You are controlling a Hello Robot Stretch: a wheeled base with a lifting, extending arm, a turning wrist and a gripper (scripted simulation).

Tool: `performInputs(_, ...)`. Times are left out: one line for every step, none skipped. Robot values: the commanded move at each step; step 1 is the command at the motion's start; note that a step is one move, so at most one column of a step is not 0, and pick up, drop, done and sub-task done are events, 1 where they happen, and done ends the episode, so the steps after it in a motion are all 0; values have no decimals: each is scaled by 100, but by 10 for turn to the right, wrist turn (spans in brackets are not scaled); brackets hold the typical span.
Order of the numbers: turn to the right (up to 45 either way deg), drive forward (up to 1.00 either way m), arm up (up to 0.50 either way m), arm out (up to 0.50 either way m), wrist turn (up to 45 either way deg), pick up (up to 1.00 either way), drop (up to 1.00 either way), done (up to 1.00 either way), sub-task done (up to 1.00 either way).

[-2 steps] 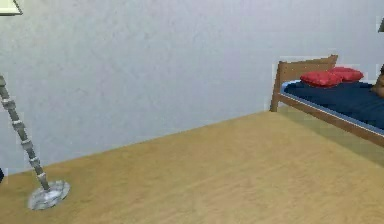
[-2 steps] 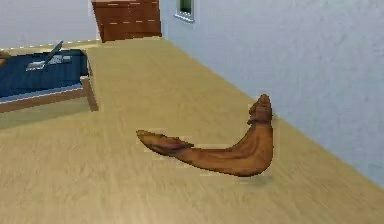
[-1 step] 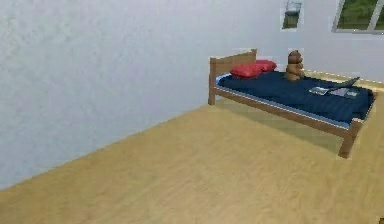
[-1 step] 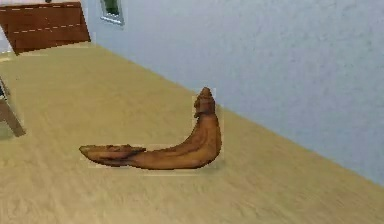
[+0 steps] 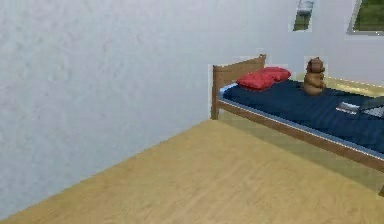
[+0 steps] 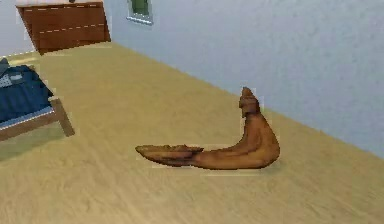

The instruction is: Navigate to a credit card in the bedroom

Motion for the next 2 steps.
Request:
performInputs(450,0,0,0,0,0,0,0,0)
performInputs(0,65,0,0,0,0,0,0,0)
